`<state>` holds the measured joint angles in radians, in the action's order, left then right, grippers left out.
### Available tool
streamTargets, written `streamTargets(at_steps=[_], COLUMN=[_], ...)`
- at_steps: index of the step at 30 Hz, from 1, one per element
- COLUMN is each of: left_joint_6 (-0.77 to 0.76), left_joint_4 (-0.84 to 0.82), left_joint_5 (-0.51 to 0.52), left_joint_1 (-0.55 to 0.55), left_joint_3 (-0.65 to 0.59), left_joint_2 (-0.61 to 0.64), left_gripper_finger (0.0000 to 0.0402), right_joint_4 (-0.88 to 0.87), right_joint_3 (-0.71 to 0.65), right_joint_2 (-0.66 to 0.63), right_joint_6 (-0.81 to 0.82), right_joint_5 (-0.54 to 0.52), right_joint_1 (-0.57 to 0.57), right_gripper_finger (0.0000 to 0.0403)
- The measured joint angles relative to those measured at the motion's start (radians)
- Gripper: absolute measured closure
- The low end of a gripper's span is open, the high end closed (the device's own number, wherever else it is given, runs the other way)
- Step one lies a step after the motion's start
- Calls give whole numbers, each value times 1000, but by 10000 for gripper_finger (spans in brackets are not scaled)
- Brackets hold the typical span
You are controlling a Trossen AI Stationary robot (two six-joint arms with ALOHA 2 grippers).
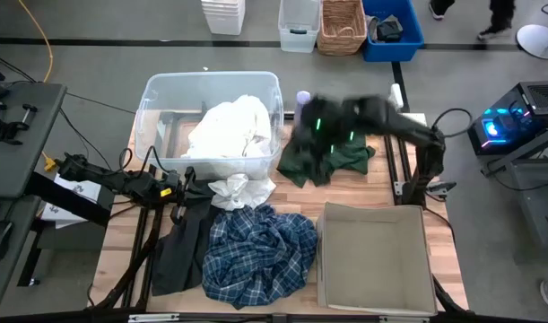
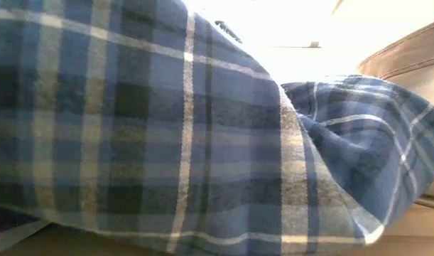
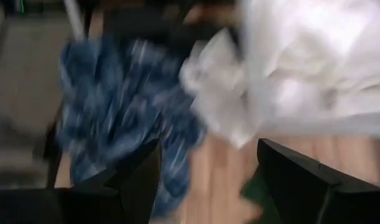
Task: Sort clothes
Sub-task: Put the white handkerchief into the transparent bin
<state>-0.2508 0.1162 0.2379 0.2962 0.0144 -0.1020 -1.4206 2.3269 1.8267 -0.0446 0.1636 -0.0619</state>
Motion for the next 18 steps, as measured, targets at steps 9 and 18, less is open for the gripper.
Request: streamTargets(at_steps=[9,18], left_joint_6=[0,0], left_joint_4=[0,0], left_joint_5=[0,0], left_joint_1=[0,0], left_joint_3=[0,0], left_joint_2=[0,0], left_gripper_finger=[401,401], right_joint_4=[516,1130], right_joint_3=[-393,-658], right_joint_2=[5,105], right_joint_6=[-46,-97], right_joint_5=[-155,-263], right_joint_1=[202,213], right_gripper_finger=[144,144])
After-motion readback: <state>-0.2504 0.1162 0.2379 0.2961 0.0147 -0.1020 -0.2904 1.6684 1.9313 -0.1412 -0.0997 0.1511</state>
